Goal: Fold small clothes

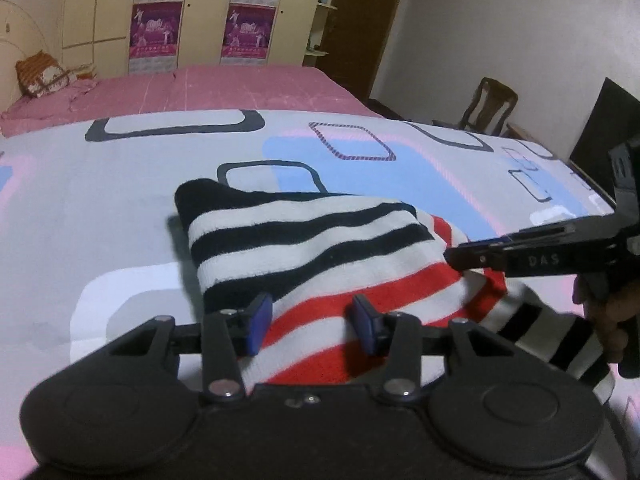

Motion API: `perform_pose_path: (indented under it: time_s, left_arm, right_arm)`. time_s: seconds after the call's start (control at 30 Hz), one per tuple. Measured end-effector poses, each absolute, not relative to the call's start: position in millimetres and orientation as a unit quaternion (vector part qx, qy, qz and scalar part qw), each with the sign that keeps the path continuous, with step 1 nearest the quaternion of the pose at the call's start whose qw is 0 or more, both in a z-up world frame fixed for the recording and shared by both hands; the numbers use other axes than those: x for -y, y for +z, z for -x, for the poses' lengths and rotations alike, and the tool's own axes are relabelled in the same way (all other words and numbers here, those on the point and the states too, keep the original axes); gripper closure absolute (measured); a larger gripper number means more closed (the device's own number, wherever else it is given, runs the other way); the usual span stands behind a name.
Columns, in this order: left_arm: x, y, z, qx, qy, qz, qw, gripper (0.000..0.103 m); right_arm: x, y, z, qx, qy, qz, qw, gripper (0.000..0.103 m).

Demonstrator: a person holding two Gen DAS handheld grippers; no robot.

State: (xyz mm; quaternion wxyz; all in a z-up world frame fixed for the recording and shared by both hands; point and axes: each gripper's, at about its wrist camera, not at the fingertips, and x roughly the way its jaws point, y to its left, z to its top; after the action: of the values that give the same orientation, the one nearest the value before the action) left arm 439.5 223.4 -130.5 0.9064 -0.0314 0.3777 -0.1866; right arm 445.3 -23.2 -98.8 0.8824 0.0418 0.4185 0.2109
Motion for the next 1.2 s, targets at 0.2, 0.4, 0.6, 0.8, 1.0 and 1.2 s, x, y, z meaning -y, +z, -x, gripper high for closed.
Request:
perform_pose_path:
  time_s: [0.2, 0.4, 0.6, 0.8, 1.0, 1.2]
  left_arm:
    - [-226.0, -119.9, -434.3, -0.378, -0.181, 0.038, 0.907, 0.062]
    - [-229.2, -94.7, -381.5, -0.344, -0.214, 0.046, 0.913, 0.07]
    - [-215.0, -112.2, -360.2, -0.364, -0.201, -0.006, 0.909, 0.07]
    - [-210.4, -112.9, -355.9, -0.362, -0.184, -0.004, 0.914, 0.071]
    - [-221.1, -92.0, -310.1, -0.347, -0.192, 0.023, 0.918, 0.074]
    - [-206.0, -107.2, -280.2, -0.389, -0.182, -0.006, 0.903, 0.077]
  right_arm:
    - [29.2, -92.5, -445.3, -0.426, 0.213, -0.056, 0.877, 0.081]
    - [40.4, -59.6, -397.3, -0.382, 0.262, -0.036, 0.885, 0.081]
    - [42.6, -82.3, -373.6, -0.407, 0.272, 0.007, 0.872, 0.103]
    - [52.1, -93.3, -375.0, -0.418, 0.237, 0.001, 0.877, 0.103]
    - [64.9, -49.0, -330.5, -0.37, 0.277, -0.029, 0.887, 0.103]
    - [40.6, -77.3, -297.8, -0.401, 0.288, 0.043, 0.868, 0.103]
